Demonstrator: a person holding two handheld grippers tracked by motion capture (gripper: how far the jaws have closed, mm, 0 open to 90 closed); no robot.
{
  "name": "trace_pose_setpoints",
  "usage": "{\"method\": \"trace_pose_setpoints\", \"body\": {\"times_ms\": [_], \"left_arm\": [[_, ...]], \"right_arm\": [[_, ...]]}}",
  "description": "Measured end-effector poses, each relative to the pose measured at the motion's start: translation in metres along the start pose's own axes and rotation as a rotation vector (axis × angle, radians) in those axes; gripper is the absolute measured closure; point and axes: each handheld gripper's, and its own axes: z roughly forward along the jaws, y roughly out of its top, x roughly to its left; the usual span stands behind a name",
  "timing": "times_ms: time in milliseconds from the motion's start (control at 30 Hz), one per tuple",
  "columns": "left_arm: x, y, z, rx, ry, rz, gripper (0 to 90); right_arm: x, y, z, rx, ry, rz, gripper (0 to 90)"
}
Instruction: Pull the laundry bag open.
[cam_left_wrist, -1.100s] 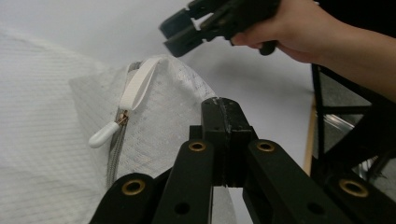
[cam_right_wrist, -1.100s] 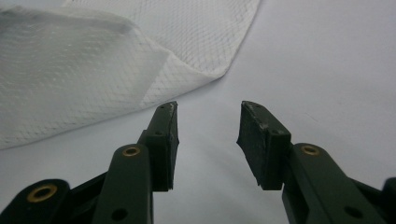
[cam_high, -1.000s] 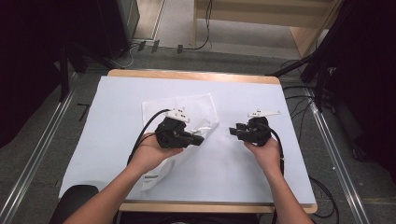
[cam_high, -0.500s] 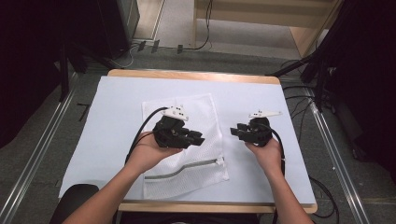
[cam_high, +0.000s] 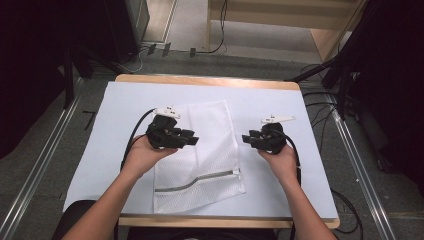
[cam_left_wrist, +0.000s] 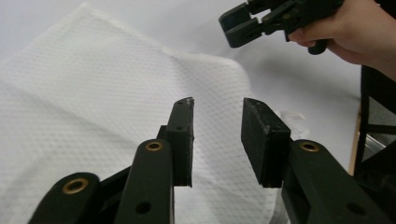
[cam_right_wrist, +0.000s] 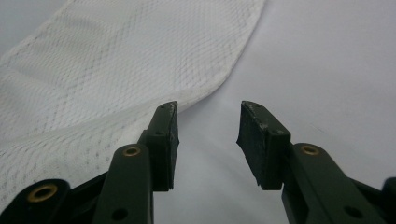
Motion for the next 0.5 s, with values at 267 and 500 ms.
{"method": "trace_pose_setpoints", "body": {"times_ms": [267,500], "left_arm": [[0.023,-0.02,-0.01,0.006,0.067,-0.068,61.2],[0.043,-0.039,-0.02,0.017,0.131,-0.13,58.1]], "right_arm": [[0.006,0.011,0.014,0.014,0.024,-0.028,59.4],[0.008,0.019,0.028,0.022,0.035,-0.039,59.8]]}}
